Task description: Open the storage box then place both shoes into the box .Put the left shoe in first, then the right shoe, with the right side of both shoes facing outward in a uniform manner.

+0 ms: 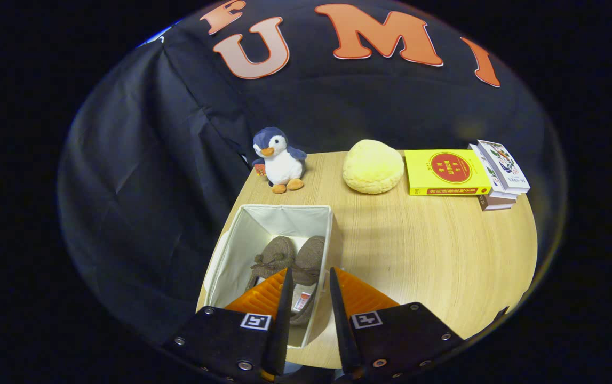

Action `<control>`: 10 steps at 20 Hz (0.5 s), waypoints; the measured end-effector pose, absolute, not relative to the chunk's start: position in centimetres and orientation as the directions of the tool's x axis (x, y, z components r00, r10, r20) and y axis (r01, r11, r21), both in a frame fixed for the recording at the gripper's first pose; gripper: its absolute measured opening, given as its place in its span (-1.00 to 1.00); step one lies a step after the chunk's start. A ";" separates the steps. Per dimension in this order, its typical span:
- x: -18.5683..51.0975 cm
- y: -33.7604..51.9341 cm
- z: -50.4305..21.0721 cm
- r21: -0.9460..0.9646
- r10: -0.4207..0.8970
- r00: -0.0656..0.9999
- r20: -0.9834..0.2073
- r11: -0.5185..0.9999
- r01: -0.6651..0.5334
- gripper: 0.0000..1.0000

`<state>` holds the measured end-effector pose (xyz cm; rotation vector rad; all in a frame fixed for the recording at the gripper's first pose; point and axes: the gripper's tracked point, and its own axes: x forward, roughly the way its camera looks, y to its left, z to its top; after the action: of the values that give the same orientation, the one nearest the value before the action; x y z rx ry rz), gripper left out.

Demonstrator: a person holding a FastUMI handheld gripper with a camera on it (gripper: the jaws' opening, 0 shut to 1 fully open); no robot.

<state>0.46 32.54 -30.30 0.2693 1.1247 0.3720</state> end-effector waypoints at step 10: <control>1.4 18.1 -26.0 0.335 0.348 0.585 -0.732 0.933 -0.135 0.56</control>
<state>1.37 18.10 -25.95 0.2550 0.9045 0.2850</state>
